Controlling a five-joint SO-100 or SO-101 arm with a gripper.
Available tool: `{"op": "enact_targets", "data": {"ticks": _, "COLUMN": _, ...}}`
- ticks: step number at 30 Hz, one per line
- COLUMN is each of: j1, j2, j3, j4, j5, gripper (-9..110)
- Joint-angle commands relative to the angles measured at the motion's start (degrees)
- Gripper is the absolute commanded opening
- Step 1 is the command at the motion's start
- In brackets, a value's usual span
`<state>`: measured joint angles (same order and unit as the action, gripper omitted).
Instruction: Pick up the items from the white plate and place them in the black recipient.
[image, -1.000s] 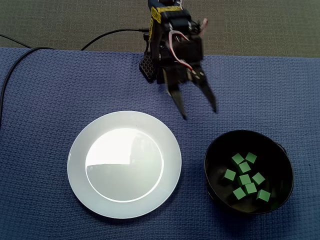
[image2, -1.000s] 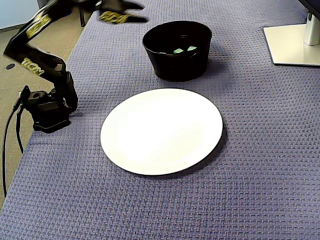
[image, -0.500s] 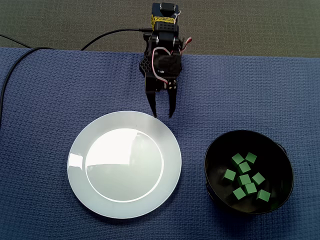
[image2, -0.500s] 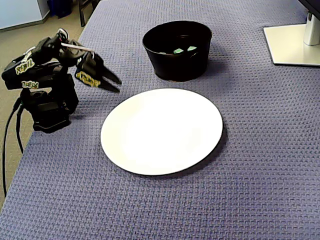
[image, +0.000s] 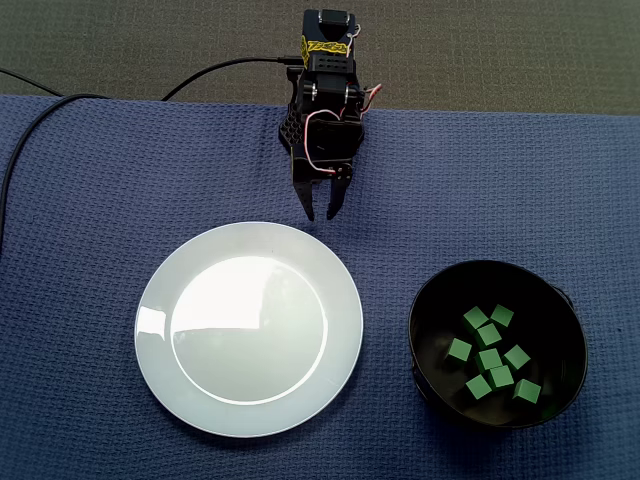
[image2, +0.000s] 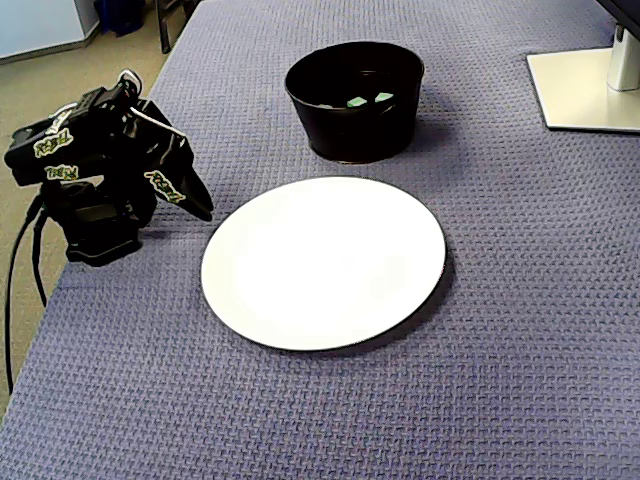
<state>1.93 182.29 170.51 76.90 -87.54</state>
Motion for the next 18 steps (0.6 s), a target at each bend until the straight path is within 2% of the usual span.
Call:
{"op": "enact_targets", "data": {"ticks": 1, "j1": 1.6, "j2": -0.2, "j3": 1.1, "j4": 10.8, "j5": 2.0, "gripper": 0}}
{"op": "enact_targets", "data": {"ticks": 18, "j1": 2.8, "j2": -0.2, "j3": 1.1, "j4": 10.9, "j5": 1.3, "gripper": 2}}
